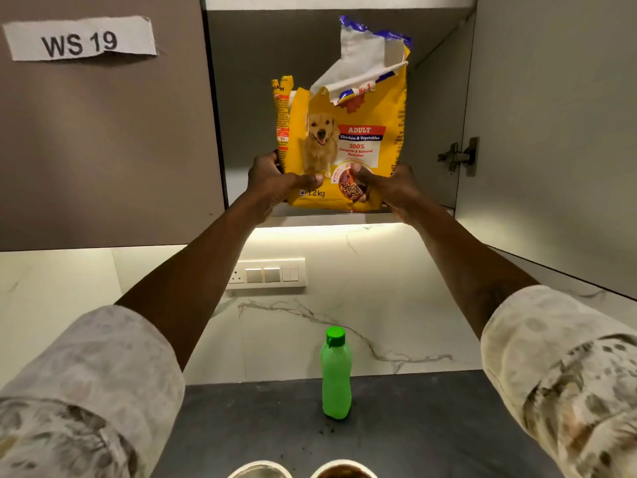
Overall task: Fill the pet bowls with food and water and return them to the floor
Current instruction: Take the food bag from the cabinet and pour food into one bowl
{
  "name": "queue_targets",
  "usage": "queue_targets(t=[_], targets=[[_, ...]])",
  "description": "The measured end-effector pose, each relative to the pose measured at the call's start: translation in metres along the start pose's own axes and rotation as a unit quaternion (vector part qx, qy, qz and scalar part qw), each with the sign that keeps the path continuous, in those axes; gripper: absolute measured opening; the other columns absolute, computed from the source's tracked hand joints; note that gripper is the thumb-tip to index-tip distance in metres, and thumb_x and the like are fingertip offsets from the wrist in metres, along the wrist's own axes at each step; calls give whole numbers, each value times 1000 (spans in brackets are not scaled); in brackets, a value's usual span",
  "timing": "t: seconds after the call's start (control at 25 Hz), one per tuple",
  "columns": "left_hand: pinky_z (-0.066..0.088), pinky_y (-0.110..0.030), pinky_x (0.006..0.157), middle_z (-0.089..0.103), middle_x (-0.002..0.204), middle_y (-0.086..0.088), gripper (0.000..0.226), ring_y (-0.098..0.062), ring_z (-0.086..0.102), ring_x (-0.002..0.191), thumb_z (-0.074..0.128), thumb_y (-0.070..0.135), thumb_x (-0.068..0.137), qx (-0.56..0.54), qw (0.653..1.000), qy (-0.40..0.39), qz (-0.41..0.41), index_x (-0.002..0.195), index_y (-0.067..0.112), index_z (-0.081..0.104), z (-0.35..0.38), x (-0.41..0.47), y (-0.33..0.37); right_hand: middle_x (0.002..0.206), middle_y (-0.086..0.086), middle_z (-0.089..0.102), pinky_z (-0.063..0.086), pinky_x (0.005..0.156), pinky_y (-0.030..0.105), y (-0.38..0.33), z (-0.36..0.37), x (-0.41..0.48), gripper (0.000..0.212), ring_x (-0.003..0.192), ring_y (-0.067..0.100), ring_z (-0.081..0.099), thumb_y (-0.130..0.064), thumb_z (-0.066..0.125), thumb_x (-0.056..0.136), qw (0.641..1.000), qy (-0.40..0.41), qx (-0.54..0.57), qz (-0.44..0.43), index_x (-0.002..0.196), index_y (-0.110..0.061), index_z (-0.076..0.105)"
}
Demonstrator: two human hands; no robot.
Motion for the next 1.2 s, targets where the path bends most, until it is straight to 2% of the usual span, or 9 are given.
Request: queue_targets(t=[0.16,0.44,0.56,0.68,0.76,0.88,1.0,1.08,1.2], targets=[[65,-45,90,78,113,4,62,-18,76,102,102,30,62,-1,999,5,-32,114,28,68,4,15,-29,124,8,76,65,88,40,23,-1,20,52,101,17,78,-27,86,85,1000,-4,-16,21,132,-11,70],[65,-43,91,80,113,4,88,-17,77,103,104,47,37,11,997,36,-63,115,22,73,-5,28,-49,119,2,78,65,87,42,30,5,38,59,100,16,78,-39,92,76,996,-18,-86,30,128,-17,73],[62,-32,93,68,120,7,85,-12,69,109,99,49,56,90,992,74,-48,128,19,63,-10,11,-43,110,-4,80,65,84,38,39,0,35,77,95,10,79,-59,97,54,990,-4,-137,32,119,-21,78],[62,-29,91,69,122,1,76,-10,68,107,90,46,70,154,977,130,68,130,11,59,-16,-17,-32,100,-3,81,65,78,34,28,-11,8,53,88,4,78,-51,93,67,977,77,-194,-40,104,-16,81],[59,-29,97,75,124,-2,71,-12,70,111,83,50,74,203,952,168,158,129,8,64,-16,-45,-34,95,5,81,64,79,42,22,-17,-15,55,89,15,78,-53,90,69,968,121,-189,-116,97,-7,78],[48,-21,109,73,129,-7,63,-16,65,121,81,32,82,226,922,216,230,133,-2,64,-9,-96,-54,91,5,80,63,76,40,24,-12,-57,39,84,12,75,-35,86,82,952,162,-156,-208,100,-2,76],[42,-15,110,72,132,-12,59,-26,66,124,79,17,83,239,925,177,239,135,-4,63,11,-141,-87,103,2,78,62,91,31,50,2,-100,34,97,6,75,-24,84,82,961,176,-116,-177,110,-7,74],[47,-9,98,74,126,-12,49,-23,70,111,81,16,83,255,944,113,178,129,3,68,27,-164,-130,100,-3,77,59,89,22,85,19,-131,31,90,-2,71,-23,83,80,974,147,-124,-119,109,-14,74],[63,-35,88,78,117,-12,43,-22,73,101,80,20,84,286,956,-26,52,125,11,72,55,-202,-210,93,-6,76,56,79,16,156,44,-181,27,78,-4,67,-19,84,80,979,86,-181,-40,106,-18,77]])
Point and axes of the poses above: each hand's wrist, its own x-axis towards the middle knuckle, its own z-axis out of the palm, y = z × x, the point moved 8 cm from there along x, towards the middle knuckle
